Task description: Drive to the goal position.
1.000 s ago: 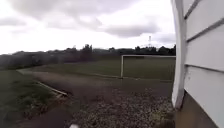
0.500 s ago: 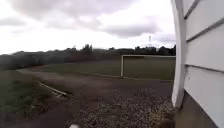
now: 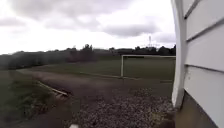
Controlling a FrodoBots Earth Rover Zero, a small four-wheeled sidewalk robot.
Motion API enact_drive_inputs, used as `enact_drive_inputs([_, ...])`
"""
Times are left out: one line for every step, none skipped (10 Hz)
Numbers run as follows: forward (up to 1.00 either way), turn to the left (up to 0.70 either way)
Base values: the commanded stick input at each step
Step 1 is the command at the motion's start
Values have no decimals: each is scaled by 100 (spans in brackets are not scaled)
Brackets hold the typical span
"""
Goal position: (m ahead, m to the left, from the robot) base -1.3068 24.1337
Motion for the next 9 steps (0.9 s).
enact_drive_inputs([0,0])
enact_drive_inputs([0,0])
enact_drive_inputs([0,0])
enact_drive_inputs([6,0])
enact_drive_inputs([16,0])
enact_drive_inputs([35,0])
enact_drive_inputs([70,0])
enact_drive_inputs([70,0])
enact_drive_inputs([70,0])
